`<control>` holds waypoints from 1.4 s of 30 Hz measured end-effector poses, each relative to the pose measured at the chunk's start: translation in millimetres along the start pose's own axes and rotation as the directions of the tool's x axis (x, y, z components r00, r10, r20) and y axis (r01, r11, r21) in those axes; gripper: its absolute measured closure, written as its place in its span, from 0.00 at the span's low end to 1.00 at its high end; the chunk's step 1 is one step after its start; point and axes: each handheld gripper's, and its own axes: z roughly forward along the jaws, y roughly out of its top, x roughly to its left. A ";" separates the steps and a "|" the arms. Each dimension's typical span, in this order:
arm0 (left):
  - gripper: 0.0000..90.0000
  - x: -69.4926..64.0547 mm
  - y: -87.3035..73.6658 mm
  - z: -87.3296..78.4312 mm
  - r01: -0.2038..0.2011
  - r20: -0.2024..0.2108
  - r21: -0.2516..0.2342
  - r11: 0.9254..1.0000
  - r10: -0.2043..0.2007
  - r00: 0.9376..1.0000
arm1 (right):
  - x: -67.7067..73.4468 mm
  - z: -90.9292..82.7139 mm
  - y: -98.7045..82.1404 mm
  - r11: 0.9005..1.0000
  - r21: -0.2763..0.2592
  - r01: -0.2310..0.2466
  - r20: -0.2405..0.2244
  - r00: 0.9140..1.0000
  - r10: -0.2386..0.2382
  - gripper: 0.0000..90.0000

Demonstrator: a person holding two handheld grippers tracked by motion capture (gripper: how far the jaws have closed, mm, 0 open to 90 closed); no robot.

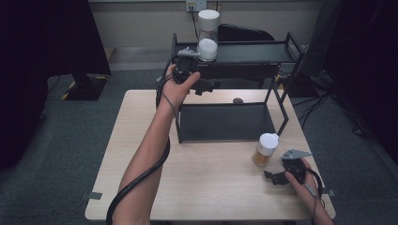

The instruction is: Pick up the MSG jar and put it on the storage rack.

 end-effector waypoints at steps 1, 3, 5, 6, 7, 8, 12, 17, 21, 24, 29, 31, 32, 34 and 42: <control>0.02 0.6 -3.4 0.6 -0.002 0.003 0.002 1.000 0.002 1.000 | 0.0 0.0 0.0 1.000 0.000 0.000 0.000 1.000 0.000 0.00; 0.02 1.4 -8.5 1.4 -0.001 0.010 0.006 1.000 0.001 1.000 | 0.0 0.0 0.0 1.000 0.000 0.000 0.000 1.000 0.000 0.00; 0.02 1.8 -13.8 2.1 0.002 0.016 0.006 1.000 -0.002 1.000 | 0.0 0.0 0.0 1.000 0.000 0.000 0.000 1.000 0.000 0.00; 0.02 2.3 -16.0 2.4 0.000 0.019 0.009 1.000 0.000 1.000 | 0.0 0.0 0.0 1.000 0.000 0.000 0.000 1.000 0.000 0.00; 0.02 2.5 -17.9 2.7 0.000 0.021 0.010 1.000 -0.001 1.000 | 0.0 0.0 0.0 1.000 0.000 0.000 0.000 1.000 0.000 0.00; 0.02 2.7 -20.6 3.4 0.001 0.022 0.014 1.000 -0.002 1.000 | 0.0 0.0 0.0 1.000 0.000 0.000 0.000 1.000 0.000 0.00; 0.02 4.3 -30.5 5.4 0.008 0.031 0.018 1.000 -0.009 0.999 | 0.0 0.0 0.0 1.000 0.000 0.000 0.000 1.000 0.000 0.00; 0.02 5.2 -45.4 8.5 0.011 0.045 0.024 1.000 -0.012 0.999 | 0.0 0.0 -0.1 1.000 0.000 0.000 0.000 1.000 0.000 0.00; 0.02 6.2 -52.7 10.1 0.013 0.053 0.032 0.999 -0.015 0.998 | 0.0 0.0 0.0 1.000 0.000 0.000 0.000 1.000 0.000 0.00; 0.02 7.4 -61.6 11.0 0.017 0.060 0.032 0.999 -0.019 0.998 | 0.1 -0.1 0.1 1.000 0.001 -0.001 0.000 1.000 0.001 0.00; 0.02 7.6 -82.0 12.2 0.022 0.070 0.031 0.999 -0.024 0.997 | 0.0 -0.1 0.2 1.000 0.002 0.000 0.000 1.000 0.000 0.00; 0.02 8.3 -86.1 13.0 0.024 0.076 0.033 0.999 -0.027 0.997 | 0.0 -0.1 0.2 1.000 0.001 0.000 0.000 1.000 0.000 0.00; 0.02 8.6 -89.6 13.6 0.028 0.078 0.035 0.999 -0.031 0.996 | 0.0 -0.1 0.2 1.000 0.002 0.000 0.000 1.000 0.000 0.00; 0.02 9.7 -94.9 14.8 0.032 0.083 0.042 0.999 -0.036 0.996 | 0.0 -0.1 0.1 1.000 0.001 0.000 0.000 1.000 0.000 0.00; 0.02 12.2 -121.2 19.3 0.043 0.096 0.063 0.997 -0.049 0.994 | 0.0 -0.1 0.1 1.000 0.001 0.000 0.000 1.000 0.000 0.00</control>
